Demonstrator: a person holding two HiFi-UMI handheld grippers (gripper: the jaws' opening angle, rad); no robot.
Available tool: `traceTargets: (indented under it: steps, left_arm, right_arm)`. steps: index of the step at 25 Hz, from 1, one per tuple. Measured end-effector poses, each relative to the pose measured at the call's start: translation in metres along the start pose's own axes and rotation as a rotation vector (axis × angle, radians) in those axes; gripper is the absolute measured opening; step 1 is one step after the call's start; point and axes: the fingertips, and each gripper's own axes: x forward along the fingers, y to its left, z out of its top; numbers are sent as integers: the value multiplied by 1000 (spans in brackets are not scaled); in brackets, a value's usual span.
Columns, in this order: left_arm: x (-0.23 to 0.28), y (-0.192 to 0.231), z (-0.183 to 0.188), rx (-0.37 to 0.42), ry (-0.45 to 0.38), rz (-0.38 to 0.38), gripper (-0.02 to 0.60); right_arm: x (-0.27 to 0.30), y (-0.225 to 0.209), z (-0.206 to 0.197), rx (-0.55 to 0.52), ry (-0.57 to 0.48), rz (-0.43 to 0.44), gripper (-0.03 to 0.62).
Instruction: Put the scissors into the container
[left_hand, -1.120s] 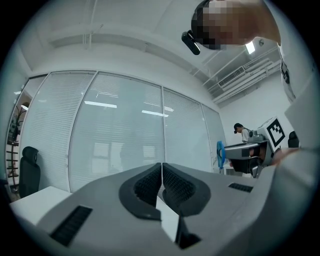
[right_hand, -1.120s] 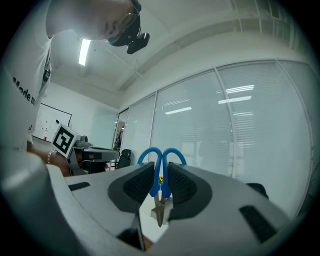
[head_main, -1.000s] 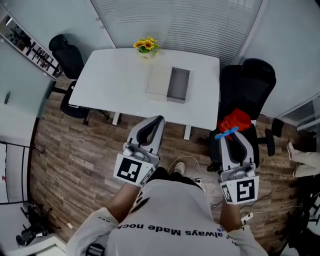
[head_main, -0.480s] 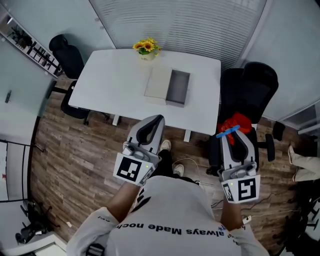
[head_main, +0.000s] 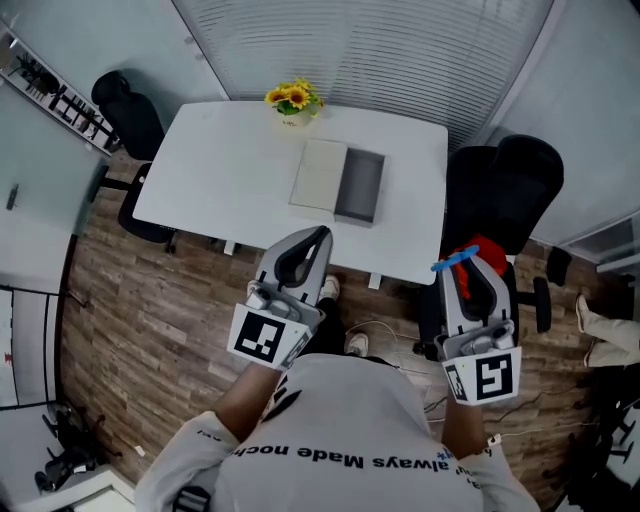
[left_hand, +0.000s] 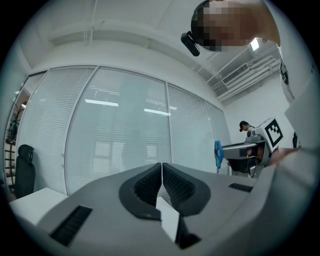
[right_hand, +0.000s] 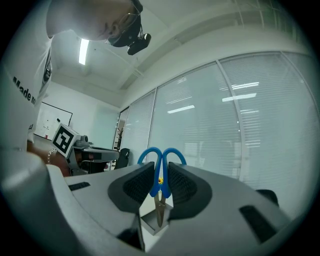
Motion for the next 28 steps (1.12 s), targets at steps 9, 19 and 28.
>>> traceTargets:
  steps: [9, 19, 28]
  left_arm:
    - [45, 56, -6, -13, 2, -9, 25]
    - [102, 142, -8, -34, -14, -43, 25]
    - [150, 208, -16, -48, -14, -77, 25]
  right_arm:
    - [72, -13, 0, -2, 14, 0, 95]
    - [174, -22, 5, -3, 25, -26, 95]
    - [257, -31, 3, -6, 43, -48, 95]
